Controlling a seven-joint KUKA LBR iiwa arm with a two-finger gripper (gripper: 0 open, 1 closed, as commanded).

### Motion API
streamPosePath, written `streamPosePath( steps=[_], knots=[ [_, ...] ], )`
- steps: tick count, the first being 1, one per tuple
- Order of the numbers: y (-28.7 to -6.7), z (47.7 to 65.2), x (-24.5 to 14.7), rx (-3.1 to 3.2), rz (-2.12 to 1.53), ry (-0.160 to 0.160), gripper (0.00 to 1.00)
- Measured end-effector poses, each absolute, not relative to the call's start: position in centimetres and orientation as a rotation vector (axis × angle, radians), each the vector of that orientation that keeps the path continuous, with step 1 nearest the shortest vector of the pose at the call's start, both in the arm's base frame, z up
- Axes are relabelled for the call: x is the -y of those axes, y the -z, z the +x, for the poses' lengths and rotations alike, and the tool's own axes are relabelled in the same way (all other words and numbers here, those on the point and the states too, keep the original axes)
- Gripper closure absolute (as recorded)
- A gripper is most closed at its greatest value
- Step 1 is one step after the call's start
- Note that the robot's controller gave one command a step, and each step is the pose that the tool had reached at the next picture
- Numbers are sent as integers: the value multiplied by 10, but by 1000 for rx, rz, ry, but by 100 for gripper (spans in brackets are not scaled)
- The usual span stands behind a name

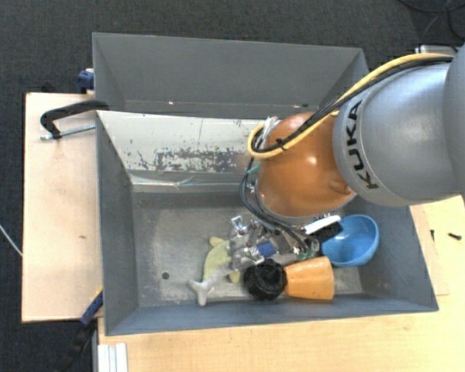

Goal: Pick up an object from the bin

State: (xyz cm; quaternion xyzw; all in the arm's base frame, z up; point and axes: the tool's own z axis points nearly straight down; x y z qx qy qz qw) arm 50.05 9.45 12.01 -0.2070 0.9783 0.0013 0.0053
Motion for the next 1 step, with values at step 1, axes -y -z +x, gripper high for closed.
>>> streamPosePath(
  steps=[1],
  knots=[
    [-284, 504, -107, -2944, -1055, 1, 100]
  ],
)
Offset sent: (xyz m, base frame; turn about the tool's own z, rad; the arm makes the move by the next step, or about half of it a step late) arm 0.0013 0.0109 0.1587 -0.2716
